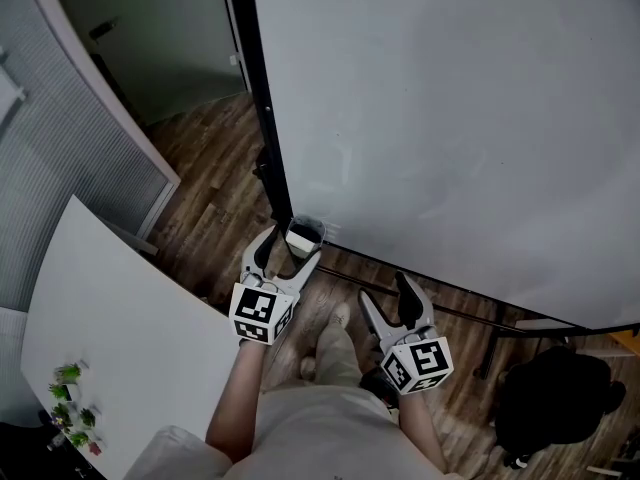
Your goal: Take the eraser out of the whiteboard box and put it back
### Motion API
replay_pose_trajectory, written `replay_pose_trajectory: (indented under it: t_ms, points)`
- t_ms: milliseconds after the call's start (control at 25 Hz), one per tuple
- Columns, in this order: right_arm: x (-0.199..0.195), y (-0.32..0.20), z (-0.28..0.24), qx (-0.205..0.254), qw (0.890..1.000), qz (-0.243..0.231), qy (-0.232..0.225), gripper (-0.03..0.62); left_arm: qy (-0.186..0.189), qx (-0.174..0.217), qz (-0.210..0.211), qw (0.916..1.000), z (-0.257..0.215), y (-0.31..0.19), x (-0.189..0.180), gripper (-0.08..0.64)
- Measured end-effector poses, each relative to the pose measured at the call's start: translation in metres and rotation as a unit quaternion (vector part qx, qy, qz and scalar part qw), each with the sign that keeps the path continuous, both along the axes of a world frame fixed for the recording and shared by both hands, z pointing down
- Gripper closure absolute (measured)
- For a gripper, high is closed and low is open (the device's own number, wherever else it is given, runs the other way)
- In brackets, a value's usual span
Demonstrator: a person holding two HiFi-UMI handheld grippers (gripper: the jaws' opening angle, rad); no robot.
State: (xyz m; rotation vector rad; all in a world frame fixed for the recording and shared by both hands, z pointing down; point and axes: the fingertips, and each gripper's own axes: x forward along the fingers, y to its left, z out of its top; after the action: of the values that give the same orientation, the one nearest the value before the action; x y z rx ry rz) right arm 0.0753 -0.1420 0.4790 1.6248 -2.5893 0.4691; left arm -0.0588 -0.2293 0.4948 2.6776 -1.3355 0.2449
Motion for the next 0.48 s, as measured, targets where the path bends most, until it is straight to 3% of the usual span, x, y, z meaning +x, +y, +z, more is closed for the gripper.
replay_pose_trajectory:
  t_ms: [480]
  points:
    - [0.0051,-0.0061,0.0037,-0.009,1.0,0.001,0.001,0.275,-0.024,0.012,-0.001,0.9996,-0.0009,-0.0047,0.0098,0.255]
